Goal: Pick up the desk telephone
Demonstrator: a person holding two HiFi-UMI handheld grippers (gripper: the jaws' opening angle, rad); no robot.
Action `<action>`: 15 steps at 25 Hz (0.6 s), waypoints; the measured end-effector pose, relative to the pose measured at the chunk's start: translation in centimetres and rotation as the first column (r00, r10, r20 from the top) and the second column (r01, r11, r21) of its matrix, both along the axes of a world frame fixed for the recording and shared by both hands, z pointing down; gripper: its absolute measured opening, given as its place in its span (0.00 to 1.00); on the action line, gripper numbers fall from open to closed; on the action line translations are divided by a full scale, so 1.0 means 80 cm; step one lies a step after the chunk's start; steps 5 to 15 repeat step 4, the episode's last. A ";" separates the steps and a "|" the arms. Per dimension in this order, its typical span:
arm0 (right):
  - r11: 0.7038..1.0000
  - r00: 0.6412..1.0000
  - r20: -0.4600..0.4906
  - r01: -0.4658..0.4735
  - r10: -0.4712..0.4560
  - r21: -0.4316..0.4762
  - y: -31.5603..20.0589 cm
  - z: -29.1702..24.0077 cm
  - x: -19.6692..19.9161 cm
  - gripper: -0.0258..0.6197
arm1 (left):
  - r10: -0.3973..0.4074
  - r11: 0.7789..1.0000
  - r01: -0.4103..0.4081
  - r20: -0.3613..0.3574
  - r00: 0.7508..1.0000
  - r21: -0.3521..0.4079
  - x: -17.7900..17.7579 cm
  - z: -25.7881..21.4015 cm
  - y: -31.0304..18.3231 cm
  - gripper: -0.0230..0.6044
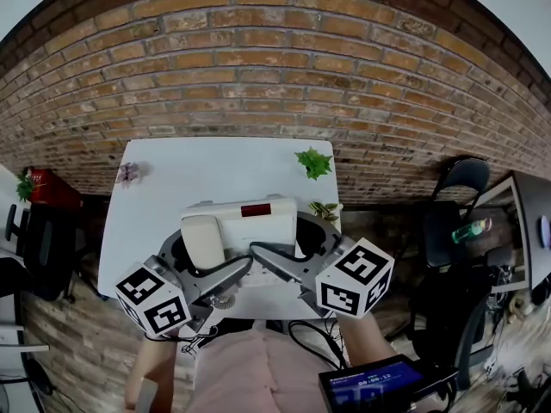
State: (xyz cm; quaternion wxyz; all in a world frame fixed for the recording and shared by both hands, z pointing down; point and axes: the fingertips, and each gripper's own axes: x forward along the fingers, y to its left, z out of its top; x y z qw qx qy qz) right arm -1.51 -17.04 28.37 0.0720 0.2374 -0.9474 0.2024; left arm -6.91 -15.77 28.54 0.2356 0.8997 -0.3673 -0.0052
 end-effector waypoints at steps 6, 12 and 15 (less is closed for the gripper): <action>1.000 1.000 0.004 -0.008 0.008 -0.002 -0.001 0.002 0.002 0.53 | 0.004 1.000 -0.004 0.001 1.000 -0.004 0.002 0.001 -0.002 0.78; 1.000 1.000 0.004 -0.008 0.008 -0.002 -0.001 0.002 0.002 0.53 | 0.004 1.000 -0.004 0.001 1.000 -0.004 0.002 0.001 -0.002 0.78; 1.000 1.000 0.004 -0.008 0.008 -0.002 -0.001 0.002 0.002 0.53 | 0.004 1.000 -0.004 0.001 1.000 -0.004 0.002 0.001 -0.002 0.78</action>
